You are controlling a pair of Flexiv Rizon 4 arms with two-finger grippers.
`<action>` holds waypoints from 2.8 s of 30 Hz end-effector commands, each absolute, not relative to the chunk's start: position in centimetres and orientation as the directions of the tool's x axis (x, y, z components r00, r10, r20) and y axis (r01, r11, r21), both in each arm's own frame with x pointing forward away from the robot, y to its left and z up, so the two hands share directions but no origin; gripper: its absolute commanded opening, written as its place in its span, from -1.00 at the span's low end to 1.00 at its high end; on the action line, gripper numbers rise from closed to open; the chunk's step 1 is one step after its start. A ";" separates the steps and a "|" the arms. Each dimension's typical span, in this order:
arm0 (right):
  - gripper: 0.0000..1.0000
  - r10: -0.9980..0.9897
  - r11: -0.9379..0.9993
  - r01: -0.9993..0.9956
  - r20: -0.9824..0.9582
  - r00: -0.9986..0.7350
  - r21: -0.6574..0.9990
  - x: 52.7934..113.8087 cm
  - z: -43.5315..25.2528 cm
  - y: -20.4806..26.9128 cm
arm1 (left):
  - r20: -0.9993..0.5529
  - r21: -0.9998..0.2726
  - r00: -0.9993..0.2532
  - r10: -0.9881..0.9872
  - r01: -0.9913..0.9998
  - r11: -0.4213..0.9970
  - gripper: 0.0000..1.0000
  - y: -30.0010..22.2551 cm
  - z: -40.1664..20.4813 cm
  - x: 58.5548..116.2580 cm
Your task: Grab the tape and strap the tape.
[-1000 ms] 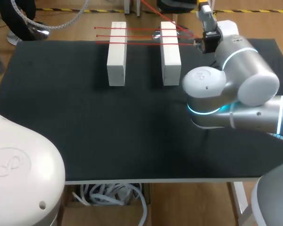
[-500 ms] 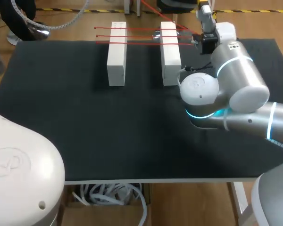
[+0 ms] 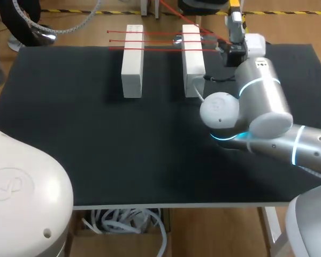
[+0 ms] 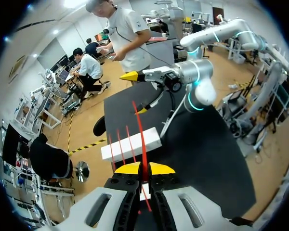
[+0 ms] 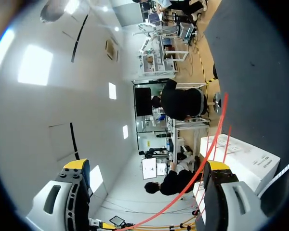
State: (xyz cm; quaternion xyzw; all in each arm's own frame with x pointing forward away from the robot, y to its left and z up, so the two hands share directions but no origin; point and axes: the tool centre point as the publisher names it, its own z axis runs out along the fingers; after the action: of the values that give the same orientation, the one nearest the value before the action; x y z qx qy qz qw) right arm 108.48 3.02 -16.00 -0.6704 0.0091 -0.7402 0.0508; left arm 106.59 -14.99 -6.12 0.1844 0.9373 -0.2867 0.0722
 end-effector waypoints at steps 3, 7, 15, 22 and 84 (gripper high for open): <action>1.00 -0.107 -0.994 0.040 0.988 -0.108 -0.104 108.8 -15.9 3.3 | -0.237 -0.507 -0.922 0.306 0.386 0.770 -1.00 -15.0 -6.0 106.7; 1.00 -0.110 -0.994 0.038 0.988 -0.110 -0.106 108.9 -15.8 3.3 | -0.237 -0.507 -0.922 0.306 0.386 0.770 -1.00 -15.0 -6.0 106.7; 0.72 -0.138 -0.990 0.031 0.986 -0.097 -0.136 108.9 -15.7 3.2 | -0.237 -0.507 -0.922 0.306 0.386 0.770 -1.00 -15.0 -6.0 106.7; -0.07 -0.151 -0.989 0.025 0.985 -0.082 -0.149 109.0 -15.8 3.1 | -0.237 -0.507 -0.922 0.306 0.386 0.770 -1.00 -15.0 -6.0 106.7; 1.00 -0.154 -0.988 -0.009 0.987 -0.054 -0.155 106.8 -16.0 1.7 | -0.237 -0.507 -0.922 0.306 0.386 0.770 -1.00 -15.0 -6.0 106.7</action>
State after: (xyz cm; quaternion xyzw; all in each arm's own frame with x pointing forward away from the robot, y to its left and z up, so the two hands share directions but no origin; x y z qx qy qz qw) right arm 106.82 1.57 -16.10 -0.6843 0.0577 -0.7250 0.0526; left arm 106.58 -14.99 -6.12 0.1844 0.9373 -0.2867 0.0722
